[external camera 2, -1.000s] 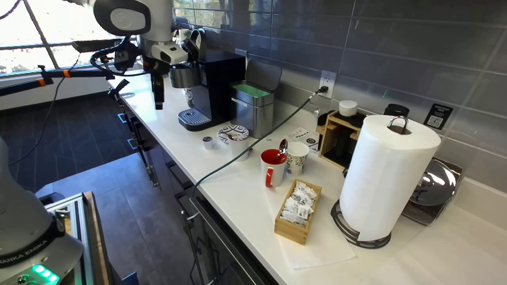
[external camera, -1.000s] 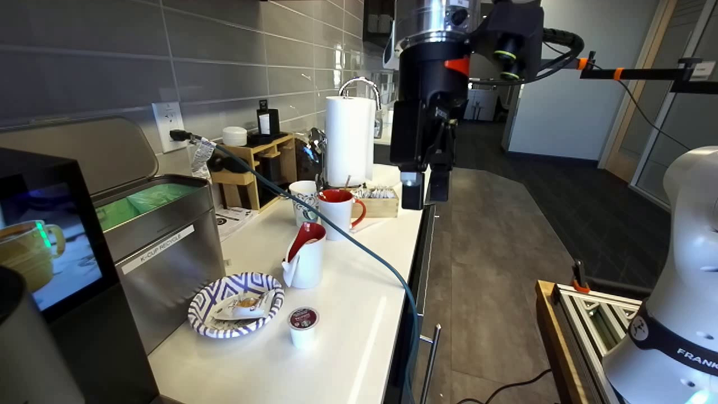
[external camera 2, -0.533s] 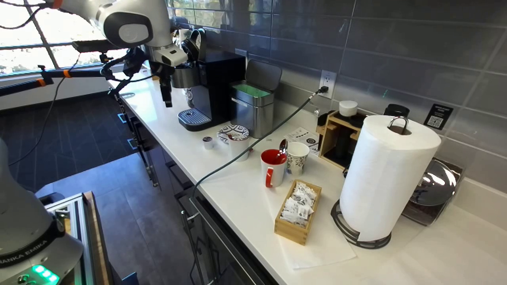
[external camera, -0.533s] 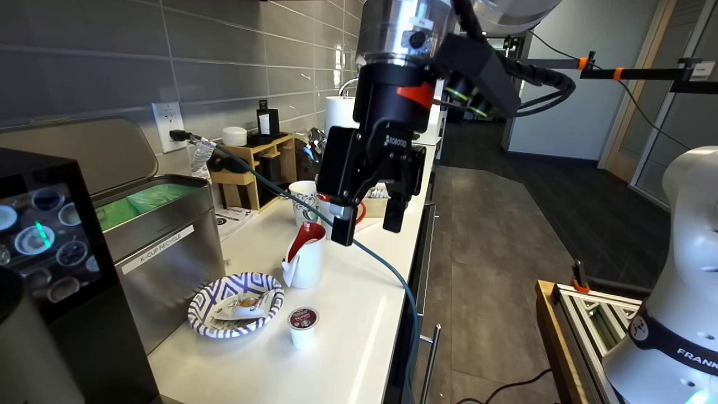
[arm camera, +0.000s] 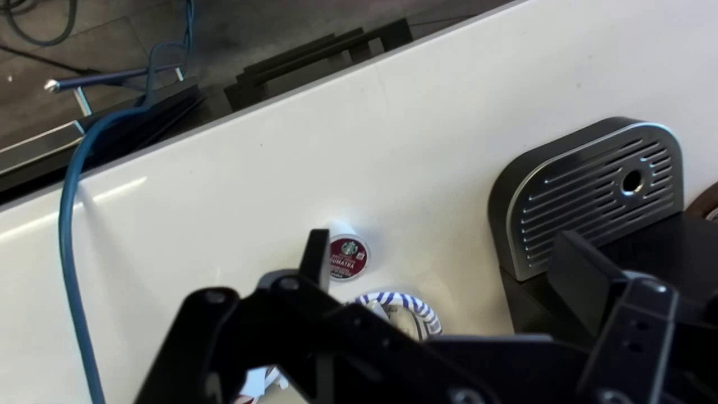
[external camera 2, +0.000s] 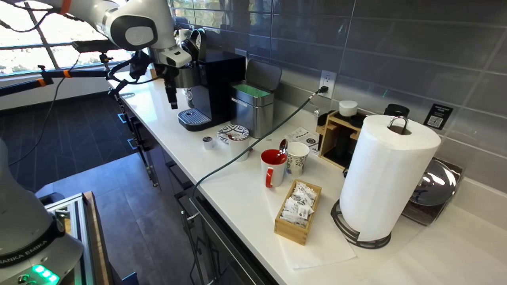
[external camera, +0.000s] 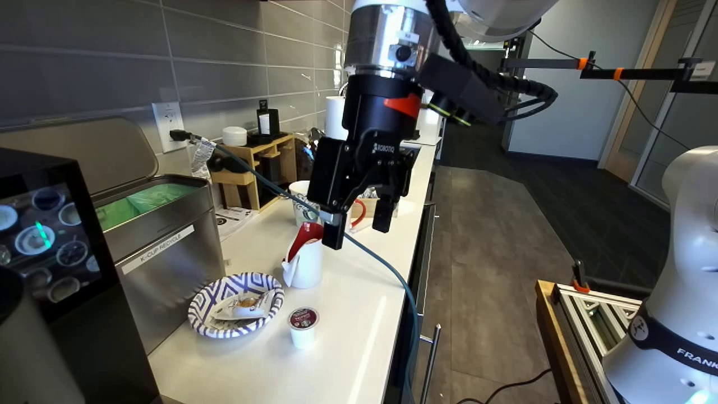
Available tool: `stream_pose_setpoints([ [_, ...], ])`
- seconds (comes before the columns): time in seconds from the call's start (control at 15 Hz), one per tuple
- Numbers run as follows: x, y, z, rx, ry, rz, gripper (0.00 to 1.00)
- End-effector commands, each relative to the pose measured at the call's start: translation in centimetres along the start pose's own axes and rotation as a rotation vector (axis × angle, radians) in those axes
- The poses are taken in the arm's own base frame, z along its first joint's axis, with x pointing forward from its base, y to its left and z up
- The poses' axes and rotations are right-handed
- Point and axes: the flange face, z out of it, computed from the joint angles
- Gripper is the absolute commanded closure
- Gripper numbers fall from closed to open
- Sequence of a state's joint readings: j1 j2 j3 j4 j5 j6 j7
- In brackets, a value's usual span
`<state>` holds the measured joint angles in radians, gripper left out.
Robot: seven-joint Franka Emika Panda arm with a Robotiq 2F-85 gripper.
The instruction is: Put the coffee pod inside the coffeemaker chamber.
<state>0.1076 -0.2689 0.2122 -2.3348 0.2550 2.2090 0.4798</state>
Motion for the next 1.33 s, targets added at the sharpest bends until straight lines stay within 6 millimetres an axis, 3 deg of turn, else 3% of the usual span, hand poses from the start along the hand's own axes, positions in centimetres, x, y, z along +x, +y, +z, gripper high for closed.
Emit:
stream_pose_setpoints([
  [0.0, 0.6, 0.3, 0.8, -0.097, 0.119, -0.056, 0.0],
  [0.27, 2.5, 1.3, 1.9, -0.138, 0.207, -0.162, 0.0],
  [0.53, 3.8, 2.8, 4.4, -0.167, 0.209, -0.261, 0.0],
  [0.87, 4.5, 2.2, 7.2, -0.182, 0.134, -0.363, 0.0],
  [1.27, 4.6, 1.7, 7.0, -0.174, 0.13, -0.353, 0.0],
])
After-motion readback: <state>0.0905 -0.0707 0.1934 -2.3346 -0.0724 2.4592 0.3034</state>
